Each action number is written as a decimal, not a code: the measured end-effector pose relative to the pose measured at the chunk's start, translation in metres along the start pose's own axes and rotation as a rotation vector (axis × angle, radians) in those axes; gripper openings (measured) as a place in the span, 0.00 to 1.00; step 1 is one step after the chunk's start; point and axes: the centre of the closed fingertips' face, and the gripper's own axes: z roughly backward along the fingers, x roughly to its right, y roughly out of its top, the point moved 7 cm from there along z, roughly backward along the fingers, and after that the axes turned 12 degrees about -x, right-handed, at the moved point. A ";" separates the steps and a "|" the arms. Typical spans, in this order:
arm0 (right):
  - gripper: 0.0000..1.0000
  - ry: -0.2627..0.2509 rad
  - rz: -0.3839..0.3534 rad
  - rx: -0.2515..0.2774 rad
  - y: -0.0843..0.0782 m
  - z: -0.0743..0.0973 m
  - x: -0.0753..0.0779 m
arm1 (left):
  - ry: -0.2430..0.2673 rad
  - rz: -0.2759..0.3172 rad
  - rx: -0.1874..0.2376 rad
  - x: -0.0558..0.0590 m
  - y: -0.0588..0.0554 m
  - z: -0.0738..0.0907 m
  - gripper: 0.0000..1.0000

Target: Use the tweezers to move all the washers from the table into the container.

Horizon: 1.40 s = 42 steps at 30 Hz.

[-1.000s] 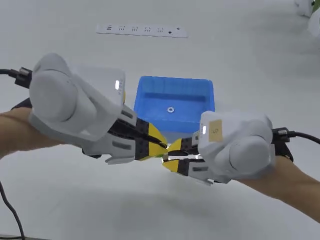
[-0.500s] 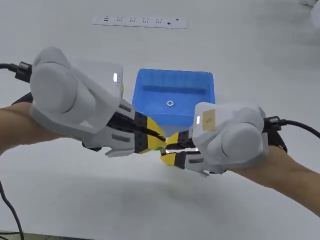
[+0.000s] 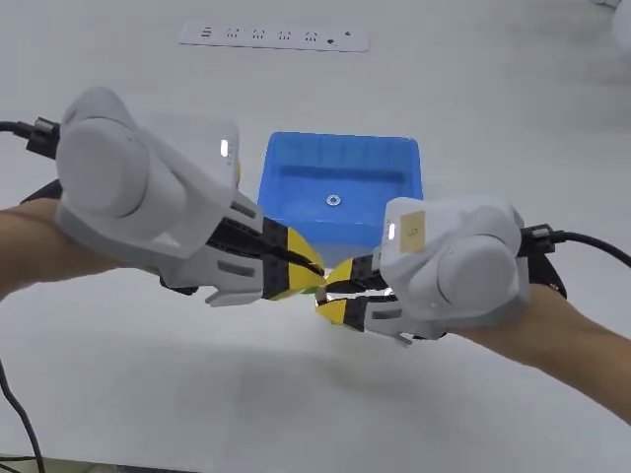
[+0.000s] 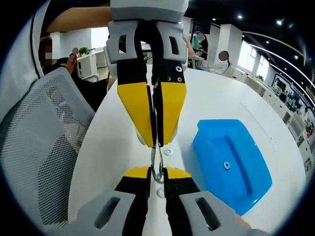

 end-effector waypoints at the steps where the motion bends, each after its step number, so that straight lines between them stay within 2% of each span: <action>1: 0.12 -0.001 0.005 -0.002 0.000 0.000 0.000 | 0.002 0.001 0.002 0.000 0.000 0.000 0.06; 3: 0.13 -0.003 0.028 0.006 0.002 0.000 0.001 | 0.002 0.001 0.004 -0.001 0.001 -0.001 0.06; 13: 0.11 0.055 -0.016 0.008 0.003 0.000 0.004 | -0.024 0.006 0.004 -0.005 0.004 -0.004 0.06; 20: 0.10 0.052 -0.024 0.012 0.003 0.001 0.000 | -0.028 -0.003 -0.002 -0.003 0.005 -0.004 0.06; 27: 0.10 0.041 -0.012 0.025 0.010 0.006 -0.002 | -0.024 -0.011 -0.006 0.000 0.008 0.006 0.06; 32: 0.10 0.028 -0.001 0.034 0.017 0.015 0.001 | -0.009 -0.016 -0.009 -0.002 0.015 0.015 0.06; 36: 0.10 0.009 -0.012 0.057 0.021 0.025 0.005 | 0.005 -0.031 -0.001 -0.004 0.023 0.023 0.06; 42: 0.10 -0.028 -0.003 0.062 0.024 0.039 0.010 | 0.027 -0.068 0.008 -0.008 0.037 0.033 0.06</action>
